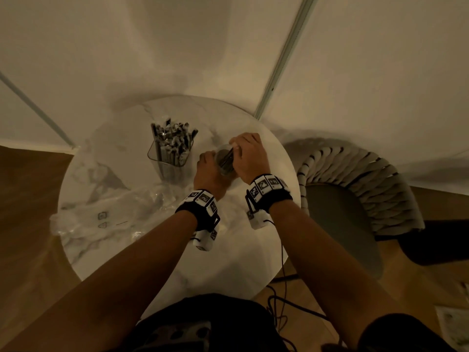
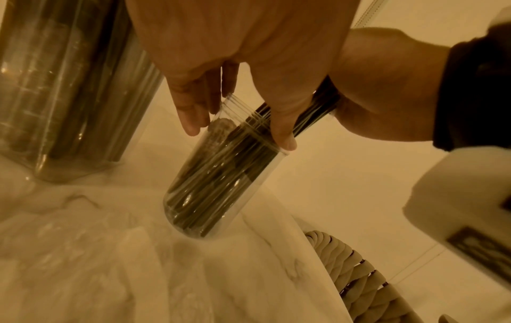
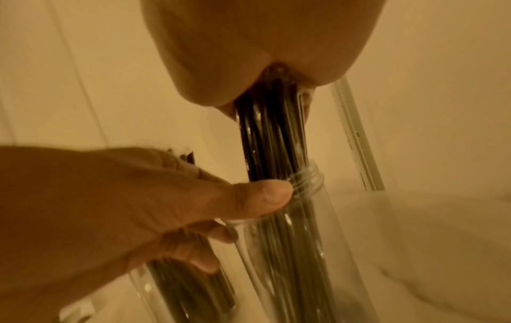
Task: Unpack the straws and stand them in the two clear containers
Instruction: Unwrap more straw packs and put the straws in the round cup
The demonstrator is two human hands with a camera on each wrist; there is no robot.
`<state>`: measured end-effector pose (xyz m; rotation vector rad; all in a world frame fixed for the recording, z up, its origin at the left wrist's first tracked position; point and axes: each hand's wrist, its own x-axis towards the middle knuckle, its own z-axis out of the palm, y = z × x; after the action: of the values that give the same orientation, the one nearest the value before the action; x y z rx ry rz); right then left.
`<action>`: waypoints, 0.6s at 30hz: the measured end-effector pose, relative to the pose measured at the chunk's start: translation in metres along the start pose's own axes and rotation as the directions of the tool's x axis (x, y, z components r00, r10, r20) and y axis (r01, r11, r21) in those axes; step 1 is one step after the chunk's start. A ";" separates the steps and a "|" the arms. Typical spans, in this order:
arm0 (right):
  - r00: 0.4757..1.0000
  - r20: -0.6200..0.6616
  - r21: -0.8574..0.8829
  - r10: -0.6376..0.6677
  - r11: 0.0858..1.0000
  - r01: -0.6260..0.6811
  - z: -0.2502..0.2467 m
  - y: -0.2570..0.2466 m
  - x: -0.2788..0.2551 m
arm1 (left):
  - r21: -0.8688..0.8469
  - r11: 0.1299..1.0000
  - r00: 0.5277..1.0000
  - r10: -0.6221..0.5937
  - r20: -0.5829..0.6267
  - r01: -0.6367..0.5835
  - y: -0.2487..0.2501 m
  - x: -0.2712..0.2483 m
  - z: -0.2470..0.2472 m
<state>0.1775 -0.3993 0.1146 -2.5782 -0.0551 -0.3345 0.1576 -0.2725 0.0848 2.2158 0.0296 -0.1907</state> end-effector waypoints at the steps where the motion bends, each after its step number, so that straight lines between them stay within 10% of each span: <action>1: 1.000 -0.005 0.033 0.027 0.999 -0.027 0.000 0.002 0.001 | -0.014 1.000 1.000 -0.001 0.005 0.001 -0.002 0.000 0.000; 12: 0.997 0.079 -0.068 0.021 0.998 -0.015 -0.021 -0.003 -0.002 | 0.090 0.995 0.959 0.006 0.283 -0.033 -0.052 -0.014 -0.024; 18: 0.951 -0.307 0.059 -0.022 0.997 0.042 -0.037 -0.021 -0.050 | 0.188 0.971 0.969 0.105 0.224 -0.148 -0.108 -0.047 -0.039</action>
<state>0.1184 -0.3985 0.1431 -2.4340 0.0046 -0.7290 0.1062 -0.1738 0.0303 2.3796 -0.2604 -0.3729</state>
